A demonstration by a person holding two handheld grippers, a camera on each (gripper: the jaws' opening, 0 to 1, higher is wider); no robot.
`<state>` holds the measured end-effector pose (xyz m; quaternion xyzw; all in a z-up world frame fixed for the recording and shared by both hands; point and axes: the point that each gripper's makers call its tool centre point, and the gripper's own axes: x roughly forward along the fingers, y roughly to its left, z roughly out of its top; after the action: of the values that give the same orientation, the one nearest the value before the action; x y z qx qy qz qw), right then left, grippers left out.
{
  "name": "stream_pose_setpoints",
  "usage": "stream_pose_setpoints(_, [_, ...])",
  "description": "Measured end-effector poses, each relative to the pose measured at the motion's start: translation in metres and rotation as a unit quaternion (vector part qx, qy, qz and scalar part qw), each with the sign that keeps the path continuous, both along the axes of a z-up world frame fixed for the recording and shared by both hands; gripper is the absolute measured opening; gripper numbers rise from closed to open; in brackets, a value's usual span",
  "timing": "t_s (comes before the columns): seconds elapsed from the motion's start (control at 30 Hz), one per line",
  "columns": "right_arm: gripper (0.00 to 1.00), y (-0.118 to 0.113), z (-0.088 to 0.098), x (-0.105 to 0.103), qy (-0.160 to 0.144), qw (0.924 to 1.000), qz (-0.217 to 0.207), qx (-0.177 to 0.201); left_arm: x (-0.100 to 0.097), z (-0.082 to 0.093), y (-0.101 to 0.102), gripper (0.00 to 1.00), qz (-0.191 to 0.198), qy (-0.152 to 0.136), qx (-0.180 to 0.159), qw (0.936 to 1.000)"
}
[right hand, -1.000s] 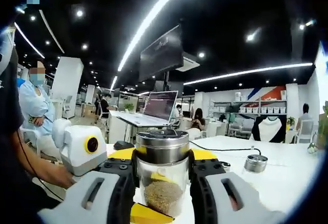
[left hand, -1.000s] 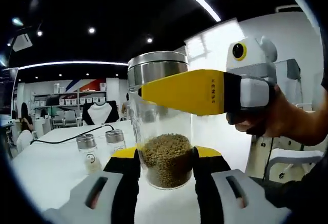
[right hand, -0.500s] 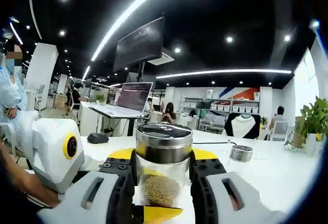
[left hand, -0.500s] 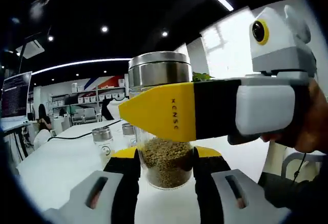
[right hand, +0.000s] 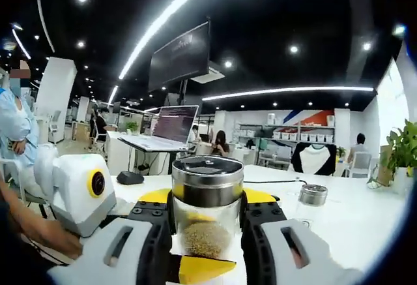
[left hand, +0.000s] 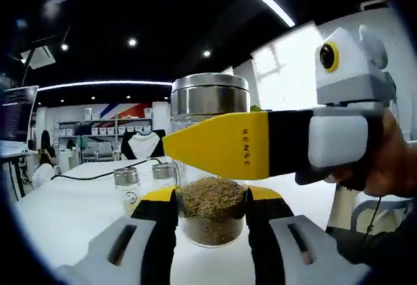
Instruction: Rotate the seasoning bottle until the label or dispensing opening points toward the visible target arrow and the bottle remains upright within the marked orientation range
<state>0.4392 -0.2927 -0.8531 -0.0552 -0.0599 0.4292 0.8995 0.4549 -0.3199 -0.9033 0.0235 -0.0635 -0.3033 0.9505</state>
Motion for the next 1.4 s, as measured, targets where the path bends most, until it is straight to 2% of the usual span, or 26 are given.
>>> stream_pose_setpoints(0.2, [0.37, 0.002, 0.003, -0.010, 0.001, 0.9980, 0.061, -0.020, -0.007, 0.005, -0.003, 0.44, -0.049, -0.008, 0.008, 0.9987])
stream_pose_setpoints(0.3, [0.37, 0.004, 0.003, -0.018, 0.011, 0.9949, 0.099, -0.015, -0.012, 0.005, -0.005, 0.44, -0.077, -0.002, 0.013, 0.9969])
stream_pose_setpoints(0.43, [0.37, 0.004, 0.004, -0.022, 0.013, 0.9926, 0.119, -0.018, -0.016, 0.005, -0.006, 0.44, -0.095, -0.002, 0.018, 0.9954])
stream_pose_setpoints(0.53, [0.37, 0.003, 0.003, -0.024, 0.030, 0.9896, 0.140, -0.012, -0.022, 0.004, -0.010, 0.45, -0.128, 0.011, 0.001, 0.9916])
stream_pose_setpoints(0.67, [0.37, 0.000, 0.000, -0.030, 0.054, 0.9818, 0.182, 0.005, -0.027, -0.001, -0.013, 0.45, -0.162, 0.027, -0.009, 0.9865])
stream_pose_setpoints(0.8, [0.37, -0.004, -0.001, -0.036, 0.060, 0.9753, 0.212, 0.012, -0.031, -0.002, -0.017, 0.45, -0.179, 0.030, -0.012, 0.9832])
stream_pose_setpoints(0.87, [0.37, -0.004, -0.004, -0.043, 0.065, 0.9671, 0.246, 0.005, -0.035, -0.005, -0.022, 0.46, -0.195, 0.038, -0.018, 0.9798])
stream_pose_setpoints(1.0, [0.37, -0.009, -0.004, -0.041, 0.074, 0.9633, 0.258, 0.005, -0.037, -0.007, -0.025, 0.45, -0.202, 0.039, -0.018, 0.9783])
stream_pose_setpoints(1.13, [0.37, -0.013, -0.004, -0.043, 0.085, 0.9557, 0.281, 0.011, -0.040, -0.006, -0.028, 0.45, -0.215, 0.043, -0.026, 0.9753])
stream_pose_setpoints(1.2, [0.37, -0.014, -0.005, -0.045, 0.085, 0.9537, 0.288, 0.009, -0.042, -0.006, -0.029, 0.45, -0.219, 0.045, -0.025, 0.9743])
stream_pose_setpoints(1.4, [0.37, -0.013, -0.010, -0.058, 0.079, 0.9413, 0.328, -0.008, -0.051, -0.013, -0.036, 0.45, -0.248, 0.053, -0.014, 0.9673])
